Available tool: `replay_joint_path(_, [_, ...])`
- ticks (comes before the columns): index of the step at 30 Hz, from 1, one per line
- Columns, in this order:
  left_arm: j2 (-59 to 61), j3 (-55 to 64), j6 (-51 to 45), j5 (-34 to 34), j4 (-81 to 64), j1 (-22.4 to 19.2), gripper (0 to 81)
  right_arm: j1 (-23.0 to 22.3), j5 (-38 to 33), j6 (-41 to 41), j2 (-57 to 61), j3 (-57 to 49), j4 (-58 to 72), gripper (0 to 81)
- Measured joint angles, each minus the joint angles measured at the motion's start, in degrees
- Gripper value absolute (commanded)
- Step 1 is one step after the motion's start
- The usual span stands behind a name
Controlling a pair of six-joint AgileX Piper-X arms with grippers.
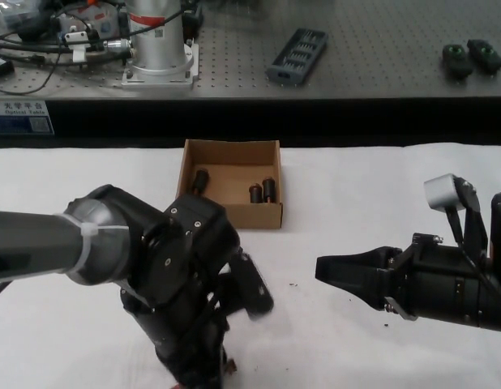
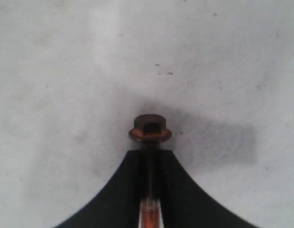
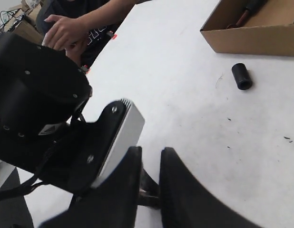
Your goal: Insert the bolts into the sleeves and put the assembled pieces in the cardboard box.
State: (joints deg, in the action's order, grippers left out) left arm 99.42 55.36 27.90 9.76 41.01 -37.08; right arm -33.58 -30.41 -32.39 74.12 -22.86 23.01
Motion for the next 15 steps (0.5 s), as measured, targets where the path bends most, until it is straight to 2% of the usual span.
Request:
replay_joint_path(4, [0.0,0.0,-21.0,5.2,-3.4,2.9,0.6,0.0,0.6,1.9,0.0,-1.5,-5.9,12.4])
replay_joint_path(7, [-1.6,-0.7,-30.2,8.6,-10.2,5.7,0.6,0.0,1.5,7.2,0.0,-6.1,-15.9,12.4])
replay_joint_path(10, [-9.4,-2.4,-35.9,9.4,-18.5,10.0,0.6,0.0,4.2,13.0,2.0,-13.9,-25.4,12.4])
replay_joint_path(15, [-23.7,-5.8,-37.6,9.3,-23.1,16.9,0.6,0.1,7.3,17.8,12.2,-29.5,-35.4,13.7])
